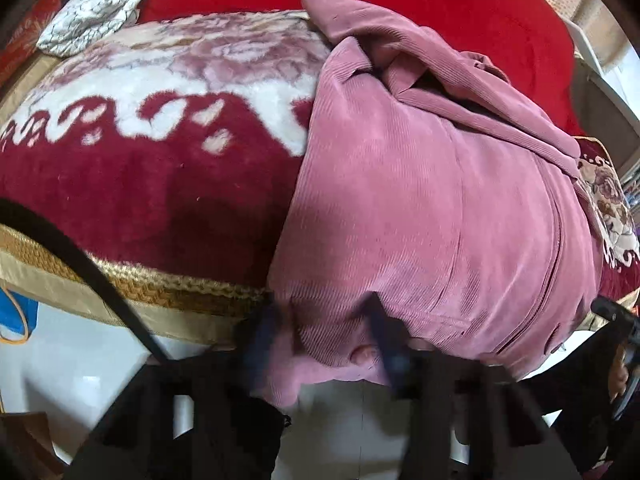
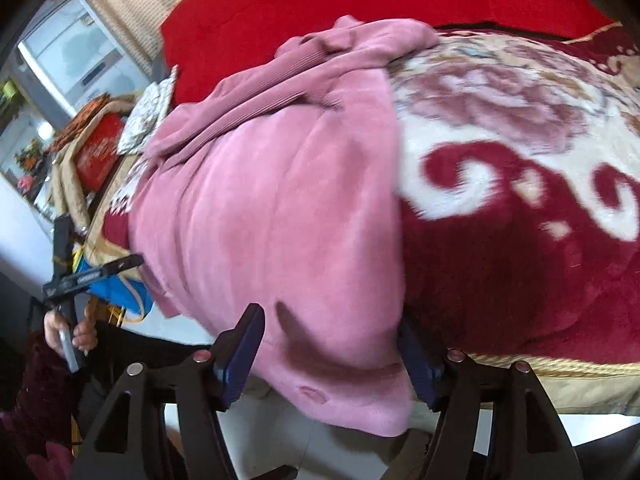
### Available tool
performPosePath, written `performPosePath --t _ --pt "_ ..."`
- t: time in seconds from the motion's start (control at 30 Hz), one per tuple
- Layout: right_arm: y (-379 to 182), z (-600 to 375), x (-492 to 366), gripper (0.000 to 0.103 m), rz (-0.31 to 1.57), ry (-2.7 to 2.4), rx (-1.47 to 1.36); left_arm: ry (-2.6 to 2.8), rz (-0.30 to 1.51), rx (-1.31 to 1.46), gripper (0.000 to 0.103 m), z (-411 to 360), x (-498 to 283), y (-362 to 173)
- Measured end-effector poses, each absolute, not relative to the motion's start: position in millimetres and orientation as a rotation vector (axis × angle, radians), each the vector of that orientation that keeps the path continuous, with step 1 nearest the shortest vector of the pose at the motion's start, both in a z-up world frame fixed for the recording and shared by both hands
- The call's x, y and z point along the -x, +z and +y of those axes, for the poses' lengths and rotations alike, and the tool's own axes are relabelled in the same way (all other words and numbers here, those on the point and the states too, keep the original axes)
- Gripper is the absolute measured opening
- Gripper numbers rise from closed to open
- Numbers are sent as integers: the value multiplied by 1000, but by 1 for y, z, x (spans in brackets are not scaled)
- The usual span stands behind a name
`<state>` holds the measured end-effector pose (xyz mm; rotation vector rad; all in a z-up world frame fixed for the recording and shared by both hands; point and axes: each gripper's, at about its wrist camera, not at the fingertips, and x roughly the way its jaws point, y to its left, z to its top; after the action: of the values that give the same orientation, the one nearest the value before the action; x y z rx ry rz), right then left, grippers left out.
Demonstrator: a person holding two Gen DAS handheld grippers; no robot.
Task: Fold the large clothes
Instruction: 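Grasp the jacket hem with both tools and lift it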
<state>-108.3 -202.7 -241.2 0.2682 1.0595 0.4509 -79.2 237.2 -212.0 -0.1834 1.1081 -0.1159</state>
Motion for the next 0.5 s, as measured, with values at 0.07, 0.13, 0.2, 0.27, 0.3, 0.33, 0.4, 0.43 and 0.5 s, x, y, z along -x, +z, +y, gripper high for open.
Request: performPosePath --t 0.07,0.13,0.2,0.27,0.3,0.33,0.4,0.43,0.5 --pt "-241 -192 112 69 1043 481 -259 -118 1103 218 32 243 81 -211" --pt "-240 -185 114 68 1029 497 -246 -125 1101 259 30 251 84 -211" --pt "-240 -187 114 67 1030 501 -253 -118 1106 278 30 258 87 -214" --pt "-243 -192 109 67 1064 482 -262 -86 1144 277 48 264 88 -223" --pt "-246 -192 108 67 1086 477 -262 -72 1164 271 54 264 88 -227" --pt "-248 -190 109 67 1100 471 -251 -59 1183 258 62 264 87 -231" --pt "-248 -185 112 67 1115 459 -204 -33 1218 217 66 263 87 -240" --pt "-249 -184 113 67 1128 446 -175 -25 1228 208 66 263 87 -243" --pt "-251 -181 116 67 1153 409 -133 -15 1251 202 66 263 84 -249"
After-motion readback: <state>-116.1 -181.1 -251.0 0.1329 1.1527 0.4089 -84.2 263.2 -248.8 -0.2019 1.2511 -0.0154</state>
